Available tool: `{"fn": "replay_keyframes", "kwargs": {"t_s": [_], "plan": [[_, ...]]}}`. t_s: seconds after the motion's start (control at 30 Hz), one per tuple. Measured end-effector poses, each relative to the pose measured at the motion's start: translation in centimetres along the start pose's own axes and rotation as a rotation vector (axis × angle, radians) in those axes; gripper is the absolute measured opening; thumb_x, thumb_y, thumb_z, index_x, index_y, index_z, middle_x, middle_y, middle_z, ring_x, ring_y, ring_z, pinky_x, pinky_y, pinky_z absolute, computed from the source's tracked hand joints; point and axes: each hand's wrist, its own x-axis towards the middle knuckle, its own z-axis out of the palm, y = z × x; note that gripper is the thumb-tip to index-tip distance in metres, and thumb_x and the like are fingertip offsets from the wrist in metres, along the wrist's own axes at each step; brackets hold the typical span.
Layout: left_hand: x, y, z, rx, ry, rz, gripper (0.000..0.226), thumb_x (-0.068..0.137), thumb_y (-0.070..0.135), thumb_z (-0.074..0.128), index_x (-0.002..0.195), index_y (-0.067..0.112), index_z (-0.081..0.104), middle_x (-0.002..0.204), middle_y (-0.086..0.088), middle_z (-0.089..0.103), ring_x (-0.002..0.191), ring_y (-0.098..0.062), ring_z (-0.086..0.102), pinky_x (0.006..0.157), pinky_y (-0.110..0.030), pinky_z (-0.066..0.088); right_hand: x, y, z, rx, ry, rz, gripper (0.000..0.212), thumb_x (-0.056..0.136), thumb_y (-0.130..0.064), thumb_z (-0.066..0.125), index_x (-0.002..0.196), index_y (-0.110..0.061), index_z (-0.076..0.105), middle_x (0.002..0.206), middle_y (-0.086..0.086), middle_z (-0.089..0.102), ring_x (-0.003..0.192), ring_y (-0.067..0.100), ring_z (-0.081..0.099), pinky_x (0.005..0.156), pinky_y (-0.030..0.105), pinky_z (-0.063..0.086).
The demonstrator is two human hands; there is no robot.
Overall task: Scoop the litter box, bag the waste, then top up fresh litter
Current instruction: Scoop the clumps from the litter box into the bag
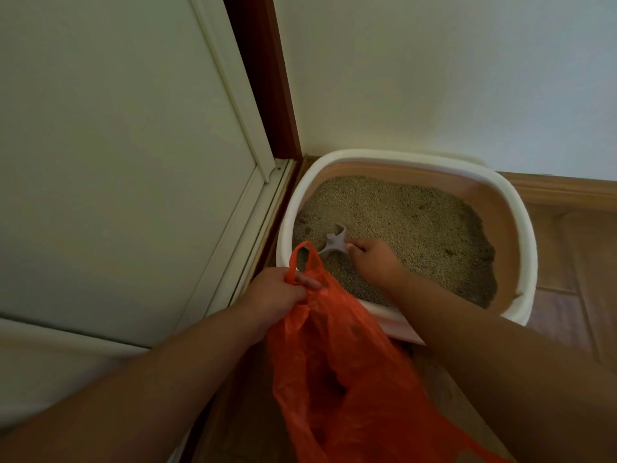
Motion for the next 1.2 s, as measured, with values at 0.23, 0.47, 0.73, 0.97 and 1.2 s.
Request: {"fn": "replay_keyframes", "kwargs": {"t_s": [0.23, 0.47, 0.73, 0.97, 1.2], "plan": [[-0.2, -0.1, 0.0, -0.009, 0.006, 0.002, 0.033, 0.089, 0.001, 0.065, 0.088, 0.028, 0.085, 0.101, 0.002, 0.079, 0.095, -0.018, 0.075, 0.092, -0.038, 0.062, 0.8, 0.9, 0.2, 0.111, 0.022, 0.005, 0.038, 0.108, -0.023, 0.048, 0.144, -0.016, 0.056, 0.078, -0.001, 0.061, 0.060, 0.009, 0.047, 0.056, 0.023, 0.039], [0.0, 0.0, 0.0, -0.004, -0.011, -0.003, 0.035, 0.090, 0.002, 0.064, 0.087, 0.030, 0.084, 0.104, 0.003, 0.077, 0.097, -0.016, 0.074, 0.089, -0.035, 0.062, 1.6, 1.9, 0.5, 0.381, -0.010, 0.108, 0.037, 0.108, -0.022, 0.048, 0.144, -0.019, 0.055, 0.073, 0.000, 0.050, 0.056, 0.008, 0.042, 0.048, 0.020, 0.037], [-0.2, 0.0, 0.1, -0.006, -0.012, -0.020, 0.037, 0.089, 0.002, 0.063, 0.086, 0.032, 0.084, 0.108, 0.001, 0.077, 0.100, -0.020, 0.074, 0.095, -0.042, 0.061, 1.4, 1.5, 0.0, 0.429, -0.044, 0.067, 0.037, 0.107, -0.026, 0.049, 0.144, -0.028, 0.055, 0.074, 0.001, 0.049, 0.060, 0.010, 0.042, 0.054, 0.025, 0.037], [-0.6, 0.6, 0.5, 0.000, 0.021, -0.021, 0.035, 0.089, -0.002, 0.062, 0.089, 0.025, 0.084, 0.100, -0.002, 0.079, 0.088, -0.019, 0.077, 0.082, -0.034, 0.064, -0.7, 2.0, -4.0, 0.451, 0.001, 0.032, 0.033, 0.106, -0.027, 0.052, 0.138, -0.033, 0.060, 0.074, -0.001, 0.049, 0.060, 0.008, 0.043, 0.054, 0.024, 0.038], [-0.7, 0.8, 1.0, 0.053, 0.078, 0.009, 0.032, 0.088, 0.001, 0.063, 0.086, 0.026, 0.084, 0.089, 0.000, 0.080, 0.082, -0.017, 0.078, 0.080, -0.033, 0.064, -3.4, 1.1, -10.3, 0.307, 0.066, 0.012, 0.032, 0.107, -0.021, 0.051, 0.136, -0.024, 0.063, 0.071, 0.003, 0.048, 0.055, 0.012, 0.037, 0.050, 0.026, 0.032]]}}
